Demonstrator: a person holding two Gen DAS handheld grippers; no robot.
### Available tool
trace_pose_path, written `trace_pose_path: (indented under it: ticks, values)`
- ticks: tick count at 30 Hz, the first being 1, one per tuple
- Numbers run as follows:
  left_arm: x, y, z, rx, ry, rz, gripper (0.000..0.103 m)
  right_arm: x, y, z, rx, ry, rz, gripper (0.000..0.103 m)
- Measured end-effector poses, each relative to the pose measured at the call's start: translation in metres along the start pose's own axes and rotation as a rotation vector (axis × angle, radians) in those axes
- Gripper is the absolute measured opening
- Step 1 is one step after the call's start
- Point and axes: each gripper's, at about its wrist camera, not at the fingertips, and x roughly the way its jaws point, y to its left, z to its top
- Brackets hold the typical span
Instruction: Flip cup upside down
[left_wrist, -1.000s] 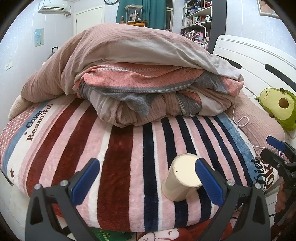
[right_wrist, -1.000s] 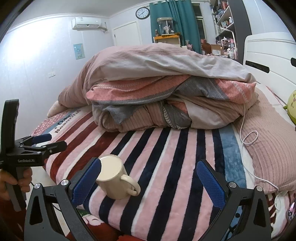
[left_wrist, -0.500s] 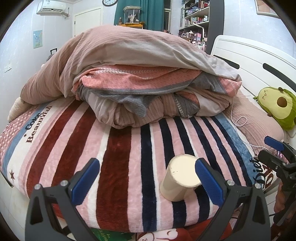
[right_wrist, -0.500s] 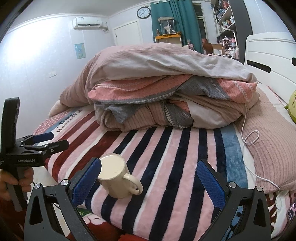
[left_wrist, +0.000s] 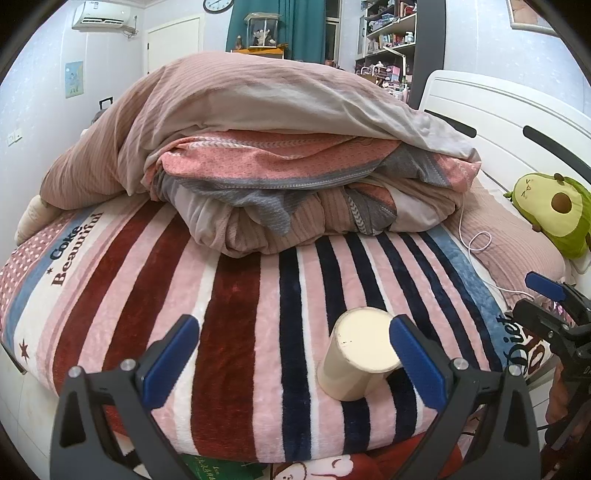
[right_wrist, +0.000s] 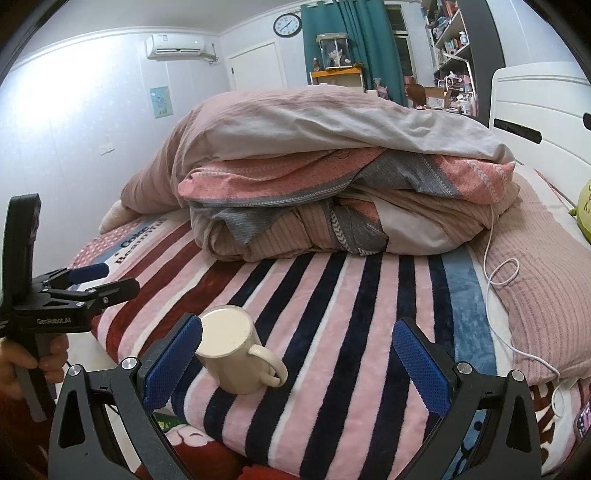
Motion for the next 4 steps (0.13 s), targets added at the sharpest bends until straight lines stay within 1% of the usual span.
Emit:
trace_pose_path:
  ticks: [4]
  values:
    - [-0.0005, -0.0015, 0.0010, 0.003, -0.001, -0.002, 0.102, 0.0001, 0.0011, 0.0003, -0.002, 0.001, 0.001, 0.103]
